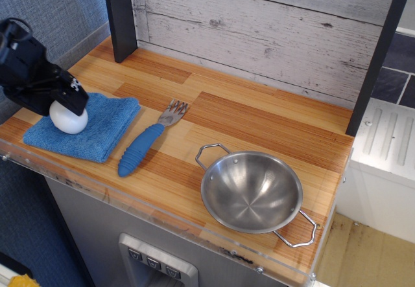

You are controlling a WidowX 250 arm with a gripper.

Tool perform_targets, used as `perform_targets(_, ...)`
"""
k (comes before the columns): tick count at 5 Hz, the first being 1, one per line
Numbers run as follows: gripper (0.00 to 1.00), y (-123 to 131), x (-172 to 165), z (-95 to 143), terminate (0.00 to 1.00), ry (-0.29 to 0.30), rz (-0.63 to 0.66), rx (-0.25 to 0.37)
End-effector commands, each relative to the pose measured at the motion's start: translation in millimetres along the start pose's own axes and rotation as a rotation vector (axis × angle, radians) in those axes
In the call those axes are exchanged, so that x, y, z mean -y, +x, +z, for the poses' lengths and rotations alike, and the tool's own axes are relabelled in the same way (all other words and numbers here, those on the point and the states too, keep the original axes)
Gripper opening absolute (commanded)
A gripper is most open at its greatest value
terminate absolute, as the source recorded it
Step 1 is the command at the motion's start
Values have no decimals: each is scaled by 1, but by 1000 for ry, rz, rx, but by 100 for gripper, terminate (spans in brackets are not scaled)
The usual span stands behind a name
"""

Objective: Move the mushroom to the back edge of the table

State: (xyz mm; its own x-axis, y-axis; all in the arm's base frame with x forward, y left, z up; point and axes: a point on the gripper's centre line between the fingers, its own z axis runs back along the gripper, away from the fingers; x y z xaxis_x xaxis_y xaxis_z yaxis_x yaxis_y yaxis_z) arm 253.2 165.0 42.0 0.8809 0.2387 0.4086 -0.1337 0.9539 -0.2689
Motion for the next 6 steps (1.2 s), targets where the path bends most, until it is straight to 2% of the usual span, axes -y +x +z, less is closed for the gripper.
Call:
perform_targets(1, 0, 5, 6, -1, 0, 30, -29, 17)
perform_targets(3, 0, -1, 7, 3, 0, 54, -53, 5)
perform_targets(4, 0, 8, 8, 20, 0, 84, -83, 16)
perform_targets(5, 0, 26, 17, 45, 0, 110, -145, 64)
perform_targets(6, 0, 40, 37, 62, 0, 122, -231, 87)
